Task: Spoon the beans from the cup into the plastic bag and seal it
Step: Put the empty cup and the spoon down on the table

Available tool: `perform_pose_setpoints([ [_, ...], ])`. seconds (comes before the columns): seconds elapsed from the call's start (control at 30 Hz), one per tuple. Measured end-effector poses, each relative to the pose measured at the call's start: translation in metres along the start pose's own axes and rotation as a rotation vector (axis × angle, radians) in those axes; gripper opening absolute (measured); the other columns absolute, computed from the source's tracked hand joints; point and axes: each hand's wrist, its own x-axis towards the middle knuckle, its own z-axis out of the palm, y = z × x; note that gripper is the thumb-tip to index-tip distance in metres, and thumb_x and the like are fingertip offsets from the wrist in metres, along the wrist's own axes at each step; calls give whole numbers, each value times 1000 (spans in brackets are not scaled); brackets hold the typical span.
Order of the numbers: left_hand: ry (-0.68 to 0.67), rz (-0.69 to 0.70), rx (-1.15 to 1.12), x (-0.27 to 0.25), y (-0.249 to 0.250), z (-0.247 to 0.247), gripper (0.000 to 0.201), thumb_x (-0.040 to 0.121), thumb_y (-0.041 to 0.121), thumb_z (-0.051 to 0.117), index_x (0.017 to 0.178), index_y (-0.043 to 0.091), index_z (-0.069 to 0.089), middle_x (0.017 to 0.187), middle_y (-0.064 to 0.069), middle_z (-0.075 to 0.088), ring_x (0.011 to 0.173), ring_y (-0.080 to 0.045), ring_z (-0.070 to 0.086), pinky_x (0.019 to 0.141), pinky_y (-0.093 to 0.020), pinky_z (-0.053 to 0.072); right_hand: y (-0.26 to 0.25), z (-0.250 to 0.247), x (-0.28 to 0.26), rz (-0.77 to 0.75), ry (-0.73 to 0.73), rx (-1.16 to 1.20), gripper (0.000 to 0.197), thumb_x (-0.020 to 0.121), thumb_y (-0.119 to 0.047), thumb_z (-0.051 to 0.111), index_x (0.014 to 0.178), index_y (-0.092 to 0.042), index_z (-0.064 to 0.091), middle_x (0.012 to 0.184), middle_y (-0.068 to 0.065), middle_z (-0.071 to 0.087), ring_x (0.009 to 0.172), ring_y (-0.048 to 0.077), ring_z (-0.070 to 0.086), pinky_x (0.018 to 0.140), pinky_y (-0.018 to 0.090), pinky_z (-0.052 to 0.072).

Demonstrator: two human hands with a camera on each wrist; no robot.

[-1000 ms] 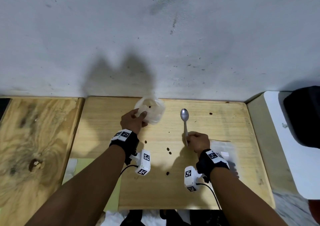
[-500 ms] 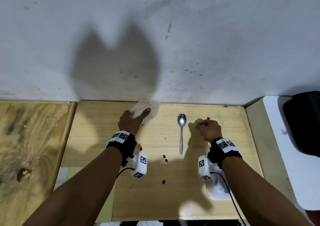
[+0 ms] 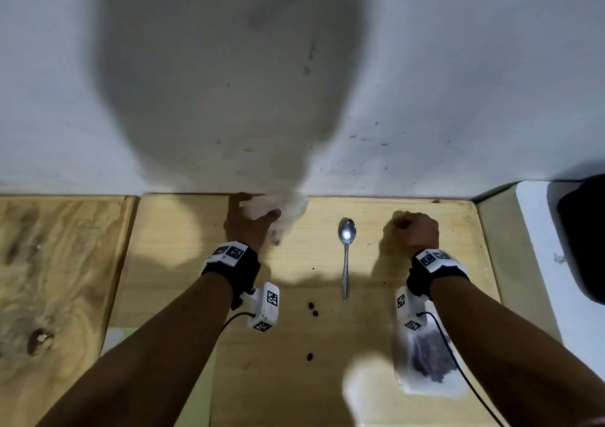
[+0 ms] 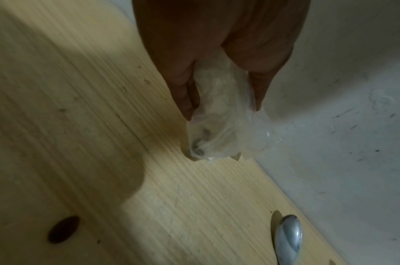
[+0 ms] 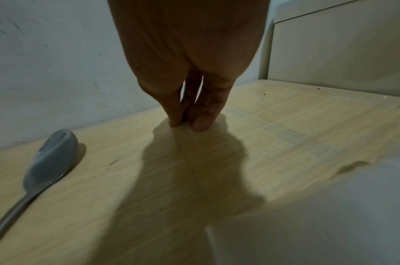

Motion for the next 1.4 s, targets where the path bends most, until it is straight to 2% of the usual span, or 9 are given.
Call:
perform_pose_setpoints([
  [0.1, -26, 70, 19, 1, -2, 1, 51, 74, 16, 78, 119, 30, 57, 112, 1, 61, 98, -19, 54, 80, -24, 43, -4, -3, -4, 7, 15, 1, 30, 96, -21, 51, 84, -4, 72, 81, 16, 69, 62, 22, 49, 65, 26, 38],
  [0.27, -87, 179, 144, 4, -8, 4, 38, 81, 3, 60, 110, 27, 70, 117, 2, 69, 110, -21, 62, 98, -27, 46, -12, -10, -5, -33, -12, -59, 19, 94, -21, 53, 91, -11, 70, 77, 5, 57, 75, 27, 56, 70, 29, 43],
  [0.43, -99, 170, 204, 2, -16, 8, 37, 83, -5, 43, 101, 8, 72, 85, 15, 66, 108, -17, 62, 76, 2, 36, -12, -11, -3, -4, -85, 19, 11, 86, -16, 62, 92, -13, 71, 89, 11, 71, 89, 31, 67, 78, 30, 52],
  [0.5, -108, 177, 152, -4, -17, 7, 54, 83, -7, 40, 101, 33, 72, 91, 6, 69, 106, -19, 62, 78, -2, 39, -11, -8, -5, 44, -112, 163, 7, 79, -14, 68, 84, -11, 71, 85, 12, 73, 82, 32, 70, 80, 42, 60],
  [0.6, -114, 258, 91, -11, -23, 4, 83, 83, -8, 40, 76, 74, 52, 110, -10, 69, 108, -23, 63, 94, -35, 49, -20, -7, -29, 147, -220, 645, 14, 80, 6, 63, 81, -6, 69, 83, 9, 73, 62, 29, 68, 68, 44, 62],
  [0.83, -35, 417, 230, -26, -38, -9, 30, 77, -9, 55, 79, 12, 75, 120, -10, 61, 108, -25, 62, 89, -19, 39, -35, 19, -97, 231, -446, 999, 29, 81, 10, 34, 72, -5, 56, 62, 13, 50, 49, 20, 40, 48, 29, 30],
  [1.03, -78, 441, 228, -48, -54, -26, 20, 72, 0, 63, 86, 11, 72, 124, -8, 55, 108, -24, 58, 87, -20, 38, -35, 52, -143, 218, -471, 722, 22, 82, -1, 47, 64, -11, 54, 54, 3, 47, 48, 18, 38, 51, 27, 30],
  [1.2, -88, 395, 198, -62, -67, -41, 32, 73, -8, 60, 97, 10, 71, 129, -7, 48, 112, -20, 54, 86, -13, 36, -28, 71, -172, -184, -389, 410, 15, 77, -21, 72, 72, -12, 62, 68, -7, 66, 63, 7, 62, 68, 21, 52],
  [1.4, -71, 397, 198, -71, -73, -50, 31, 73, 5, 75, 102, 12, 71, 130, -2, 48, 107, -10, 52, 87, -17, 37, -23, 87, -175, -343, -383, 124, 25, 73, -22, 78, 78, -21, 54, 77, -4, 67, 69, 12, 59, 66, 25, 48],
])
